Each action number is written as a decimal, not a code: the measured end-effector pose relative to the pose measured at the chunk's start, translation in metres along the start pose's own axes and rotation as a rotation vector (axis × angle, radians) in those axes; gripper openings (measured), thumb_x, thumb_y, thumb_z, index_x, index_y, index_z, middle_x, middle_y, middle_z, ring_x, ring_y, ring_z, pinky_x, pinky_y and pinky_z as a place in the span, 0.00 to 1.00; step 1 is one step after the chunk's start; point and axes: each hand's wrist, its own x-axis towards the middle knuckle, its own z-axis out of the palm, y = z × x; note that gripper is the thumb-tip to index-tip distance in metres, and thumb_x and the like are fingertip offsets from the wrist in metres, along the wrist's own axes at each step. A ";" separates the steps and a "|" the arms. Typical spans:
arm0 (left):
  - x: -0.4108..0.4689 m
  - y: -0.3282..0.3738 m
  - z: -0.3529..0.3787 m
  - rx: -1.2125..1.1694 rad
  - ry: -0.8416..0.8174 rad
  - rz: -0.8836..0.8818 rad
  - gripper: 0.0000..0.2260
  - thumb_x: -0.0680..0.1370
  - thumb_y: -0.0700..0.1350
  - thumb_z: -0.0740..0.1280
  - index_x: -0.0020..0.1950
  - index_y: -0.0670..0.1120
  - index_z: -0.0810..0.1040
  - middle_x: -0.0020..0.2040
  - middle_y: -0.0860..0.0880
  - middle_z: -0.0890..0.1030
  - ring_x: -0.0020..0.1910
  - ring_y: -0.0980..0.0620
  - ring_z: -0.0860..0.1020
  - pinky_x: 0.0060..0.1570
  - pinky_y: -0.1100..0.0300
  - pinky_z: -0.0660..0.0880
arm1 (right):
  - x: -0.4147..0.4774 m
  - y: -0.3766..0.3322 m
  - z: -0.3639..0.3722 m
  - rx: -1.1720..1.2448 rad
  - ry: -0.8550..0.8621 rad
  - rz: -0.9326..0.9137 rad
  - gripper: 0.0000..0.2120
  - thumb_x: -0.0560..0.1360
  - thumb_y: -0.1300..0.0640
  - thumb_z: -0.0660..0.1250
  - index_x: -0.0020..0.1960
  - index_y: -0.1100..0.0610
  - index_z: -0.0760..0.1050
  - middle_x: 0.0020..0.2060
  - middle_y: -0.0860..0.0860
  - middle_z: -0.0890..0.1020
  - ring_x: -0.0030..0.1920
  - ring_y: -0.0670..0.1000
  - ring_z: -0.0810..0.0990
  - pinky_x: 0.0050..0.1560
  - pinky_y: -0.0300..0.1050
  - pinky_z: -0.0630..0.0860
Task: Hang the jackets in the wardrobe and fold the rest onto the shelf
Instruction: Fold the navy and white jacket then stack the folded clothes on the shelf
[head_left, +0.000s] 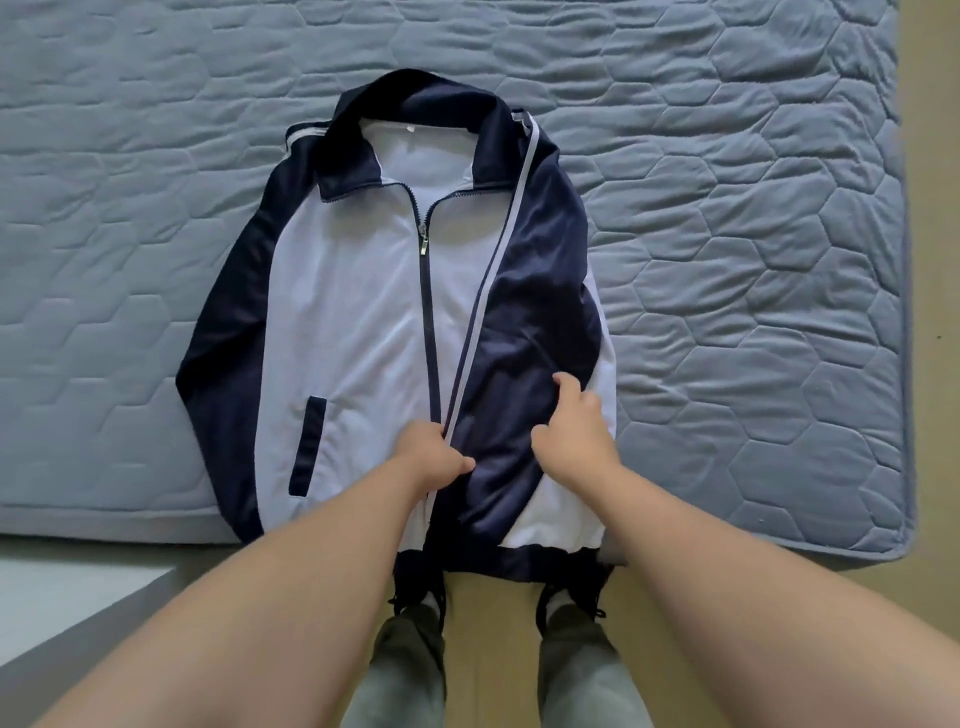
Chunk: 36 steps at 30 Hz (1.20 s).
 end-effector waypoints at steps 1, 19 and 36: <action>0.001 -0.006 -0.002 -0.008 0.025 0.004 0.12 0.73 0.44 0.75 0.54 0.42 0.82 0.51 0.43 0.84 0.54 0.42 0.82 0.57 0.50 0.80 | 0.006 -0.004 -0.001 0.018 0.074 0.014 0.32 0.75 0.59 0.61 0.77 0.47 0.55 0.67 0.53 0.65 0.47 0.52 0.71 0.46 0.47 0.69; 0.022 -0.037 -0.078 0.297 0.605 -0.157 0.15 0.75 0.37 0.63 0.62 0.45 0.73 0.63 0.43 0.75 0.63 0.40 0.72 0.63 0.47 0.69 | 0.051 -0.030 -0.011 -0.271 0.248 -0.075 0.28 0.78 0.56 0.64 0.75 0.53 0.59 0.74 0.51 0.59 0.72 0.59 0.62 0.63 0.55 0.69; 0.043 -0.074 -0.107 0.273 0.658 -0.271 0.20 0.75 0.37 0.67 0.66 0.45 0.70 0.66 0.41 0.72 0.65 0.40 0.72 0.64 0.46 0.68 | 0.094 -0.059 -0.043 -0.305 0.251 -0.023 0.28 0.76 0.60 0.59 0.75 0.54 0.60 0.80 0.44 0.51 0.73 0.59 0.63 0.62 0.58 0.70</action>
